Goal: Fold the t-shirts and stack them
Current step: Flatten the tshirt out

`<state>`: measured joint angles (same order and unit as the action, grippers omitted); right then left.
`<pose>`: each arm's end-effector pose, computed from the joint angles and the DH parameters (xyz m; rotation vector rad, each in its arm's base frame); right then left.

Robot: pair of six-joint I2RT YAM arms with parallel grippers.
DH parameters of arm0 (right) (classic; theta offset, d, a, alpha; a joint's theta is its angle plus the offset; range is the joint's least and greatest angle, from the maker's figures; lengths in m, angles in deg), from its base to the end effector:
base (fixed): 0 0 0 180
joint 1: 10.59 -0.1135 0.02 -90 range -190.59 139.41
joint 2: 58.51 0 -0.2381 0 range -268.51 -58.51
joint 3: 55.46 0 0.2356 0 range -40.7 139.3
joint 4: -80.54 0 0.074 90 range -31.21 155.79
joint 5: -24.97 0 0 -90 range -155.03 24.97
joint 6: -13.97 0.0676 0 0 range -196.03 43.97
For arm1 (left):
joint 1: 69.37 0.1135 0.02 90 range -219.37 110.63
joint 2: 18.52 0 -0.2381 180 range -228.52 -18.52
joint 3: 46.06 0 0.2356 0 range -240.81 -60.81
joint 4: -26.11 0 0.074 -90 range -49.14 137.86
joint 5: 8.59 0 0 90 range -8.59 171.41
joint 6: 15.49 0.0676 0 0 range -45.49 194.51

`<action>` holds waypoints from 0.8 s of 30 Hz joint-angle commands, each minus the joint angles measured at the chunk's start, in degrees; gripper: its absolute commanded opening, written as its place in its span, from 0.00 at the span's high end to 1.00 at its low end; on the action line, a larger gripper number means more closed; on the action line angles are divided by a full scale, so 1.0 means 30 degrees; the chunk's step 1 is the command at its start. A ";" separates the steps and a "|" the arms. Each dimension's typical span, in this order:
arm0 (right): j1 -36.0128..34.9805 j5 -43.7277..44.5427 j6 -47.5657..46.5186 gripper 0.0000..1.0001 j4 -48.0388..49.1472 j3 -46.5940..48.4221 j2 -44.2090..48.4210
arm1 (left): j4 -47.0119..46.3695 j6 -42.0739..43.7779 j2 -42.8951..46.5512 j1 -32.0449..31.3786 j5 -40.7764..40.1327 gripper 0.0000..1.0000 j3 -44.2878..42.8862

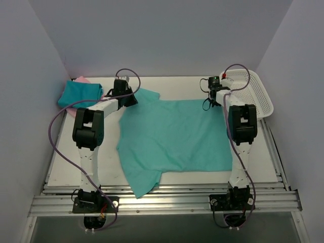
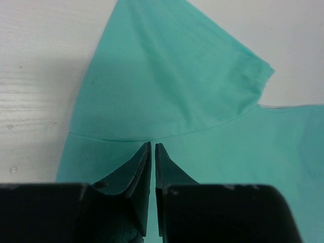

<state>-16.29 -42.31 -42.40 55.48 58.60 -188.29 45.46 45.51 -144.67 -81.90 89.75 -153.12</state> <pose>0.5025 0.0239 0.1436 0.7304 2.0948 -0.0774 0.4796 -0.1166 0.1411 -0.2483 2.2787 -0.5484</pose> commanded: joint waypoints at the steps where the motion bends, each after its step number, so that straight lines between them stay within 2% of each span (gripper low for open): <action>1: -0.0124 -0.0453 0.0275 1.00 -0.0403 0.0880 -0.0657 | 0.1188 0.0494 -0.0927 -0.0362 -0.0961 0.85 -0.1597; 14: 0.0520 -0.2094 0.0334 1.00 -0.0899 0.3546 -0.2648 | 0.5611 0.0786 -0.4293 -0.0392 -0.3862 0.88 -0.7133; 18: 0.0638 -0.2475 0.0334 1.00 -0.1164 0.5183 -0.3498 | 0.7805 0.1430 -0.6052 -0.0042 -0.4156 0.88 -1.1138; 24: 0.0931 -0.3003 0.0364 1.00 -0.1516 0.7383 -0.4962 | 0.9564 0.1521 -0.8749 0.0516 -0.3423 0.87 -1.5395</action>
<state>-14.23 -50.18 -41.50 54.15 77.33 -200.94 68.93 48.86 -168.12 -81.82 79.70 -193.62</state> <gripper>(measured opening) 0.001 0.126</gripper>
